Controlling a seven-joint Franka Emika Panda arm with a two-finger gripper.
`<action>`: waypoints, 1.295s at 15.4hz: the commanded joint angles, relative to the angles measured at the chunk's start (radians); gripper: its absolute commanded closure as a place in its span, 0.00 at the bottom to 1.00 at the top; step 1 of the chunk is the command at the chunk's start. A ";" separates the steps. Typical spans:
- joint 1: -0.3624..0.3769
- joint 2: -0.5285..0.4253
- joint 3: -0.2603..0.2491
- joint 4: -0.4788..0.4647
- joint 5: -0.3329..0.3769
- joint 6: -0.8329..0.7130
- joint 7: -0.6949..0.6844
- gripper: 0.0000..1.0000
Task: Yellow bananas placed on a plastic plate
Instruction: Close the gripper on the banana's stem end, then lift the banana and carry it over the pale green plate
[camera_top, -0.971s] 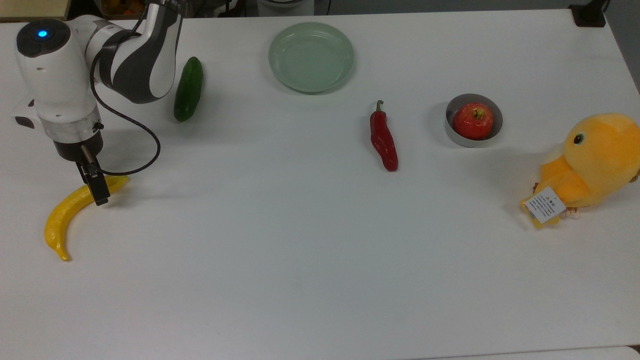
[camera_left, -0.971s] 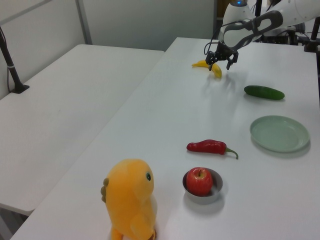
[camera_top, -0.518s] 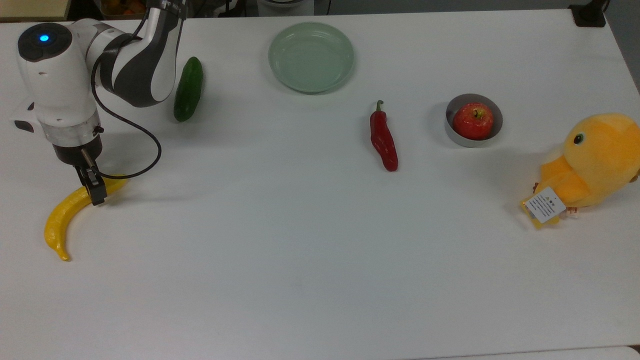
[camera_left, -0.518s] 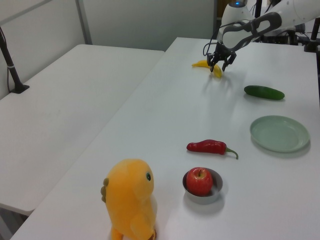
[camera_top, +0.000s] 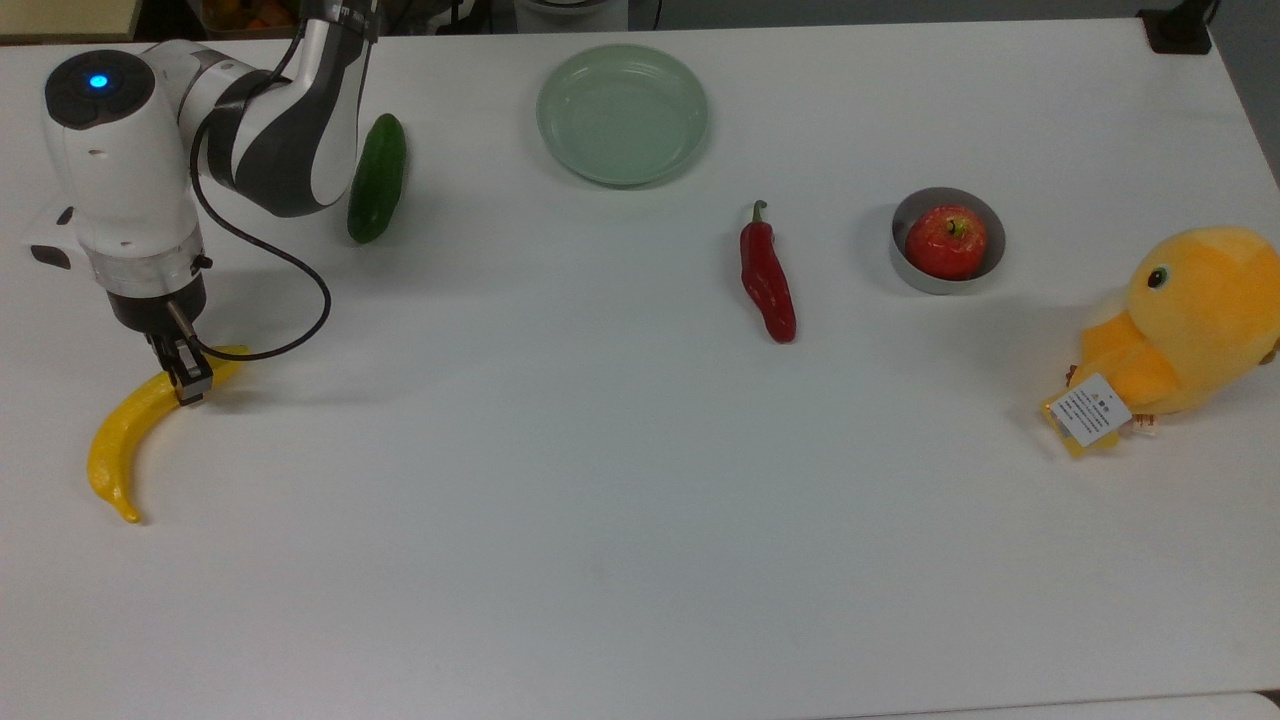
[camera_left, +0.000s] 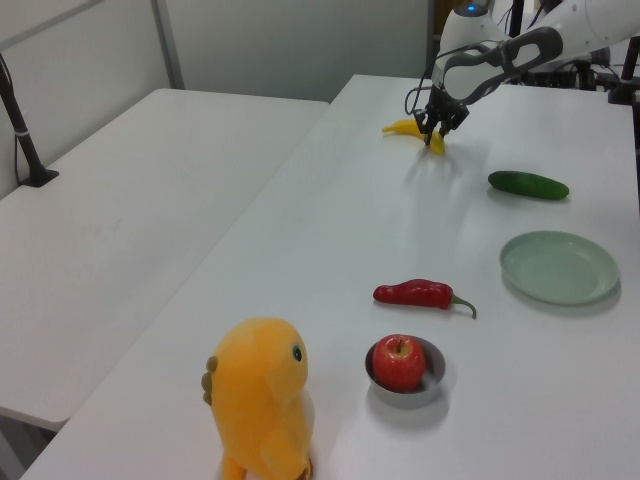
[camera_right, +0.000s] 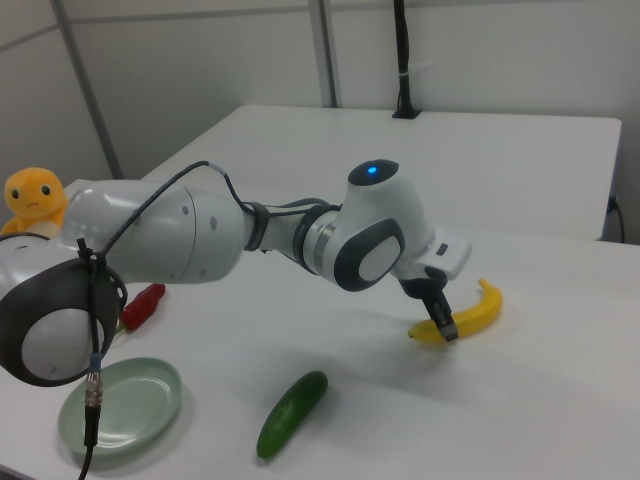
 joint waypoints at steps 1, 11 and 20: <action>0.009 -0.082 -0.004 -0.049 -0.023 0.008 -0.009 0.87; 0.107 -0.323 0.106 -0.218 -0.042 -0.167 -0.033 0.86; 0.252 -0.630 0.224 -0.488 -0.039 -0.485 -0.108 0.86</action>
